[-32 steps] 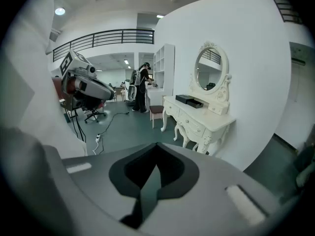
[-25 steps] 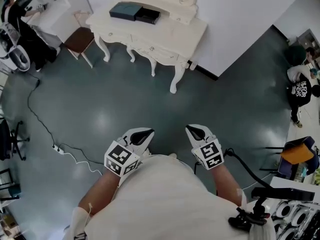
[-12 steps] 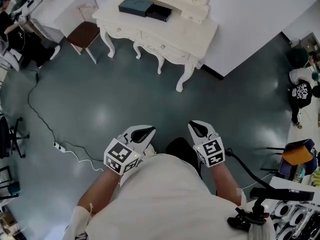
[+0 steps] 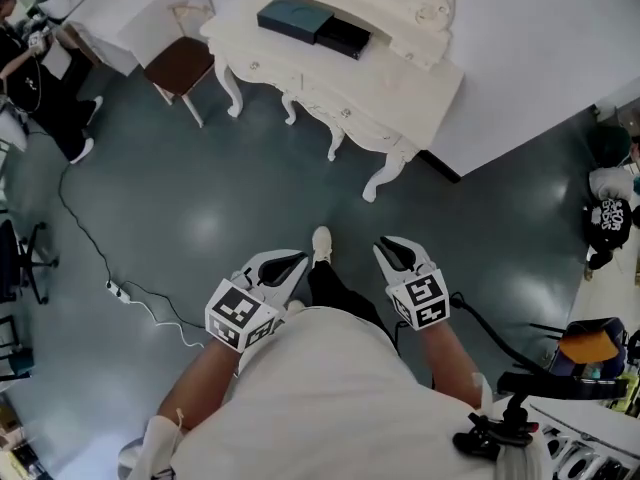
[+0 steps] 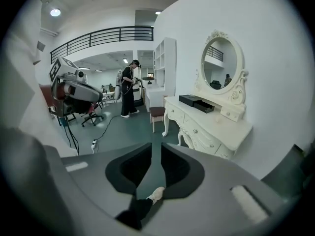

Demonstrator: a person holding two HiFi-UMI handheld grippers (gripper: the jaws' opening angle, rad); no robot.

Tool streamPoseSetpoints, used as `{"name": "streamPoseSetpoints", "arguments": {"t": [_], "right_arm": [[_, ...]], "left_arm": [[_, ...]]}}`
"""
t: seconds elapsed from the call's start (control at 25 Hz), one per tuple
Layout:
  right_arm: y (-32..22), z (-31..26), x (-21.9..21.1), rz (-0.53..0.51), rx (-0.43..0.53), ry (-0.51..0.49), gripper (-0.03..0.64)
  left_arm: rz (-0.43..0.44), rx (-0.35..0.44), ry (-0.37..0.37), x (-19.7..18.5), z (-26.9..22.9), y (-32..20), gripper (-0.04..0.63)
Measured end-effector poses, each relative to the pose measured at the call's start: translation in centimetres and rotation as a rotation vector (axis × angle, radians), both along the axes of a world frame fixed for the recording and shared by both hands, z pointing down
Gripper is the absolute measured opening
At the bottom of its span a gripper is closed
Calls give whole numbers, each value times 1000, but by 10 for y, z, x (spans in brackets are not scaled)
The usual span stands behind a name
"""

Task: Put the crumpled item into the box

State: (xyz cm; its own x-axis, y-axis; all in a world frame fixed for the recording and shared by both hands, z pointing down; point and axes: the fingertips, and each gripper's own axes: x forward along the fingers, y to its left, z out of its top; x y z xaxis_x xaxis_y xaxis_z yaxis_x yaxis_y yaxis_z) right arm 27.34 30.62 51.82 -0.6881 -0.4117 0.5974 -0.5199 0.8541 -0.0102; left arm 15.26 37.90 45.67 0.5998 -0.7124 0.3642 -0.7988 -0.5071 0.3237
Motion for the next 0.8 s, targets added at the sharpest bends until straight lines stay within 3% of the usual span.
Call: {"name": "streamPoseSetpoints", "arguments": {"t": [0.24, 0.56, 0.8], "right_arm": [[-115, -7, -45, -51, 20, -52, 64], [-243, 9, -63, -83, 5, -44, 87], [-289, 23, -65, -38, -4, -33, 96]], "left_arm": [[-38, -5, -58, -28, -14, -90, 19], [-71, -14, -89, -39, -22, -209, 21], [-70, -29, -92, -47, -18, -244, 5]]}}
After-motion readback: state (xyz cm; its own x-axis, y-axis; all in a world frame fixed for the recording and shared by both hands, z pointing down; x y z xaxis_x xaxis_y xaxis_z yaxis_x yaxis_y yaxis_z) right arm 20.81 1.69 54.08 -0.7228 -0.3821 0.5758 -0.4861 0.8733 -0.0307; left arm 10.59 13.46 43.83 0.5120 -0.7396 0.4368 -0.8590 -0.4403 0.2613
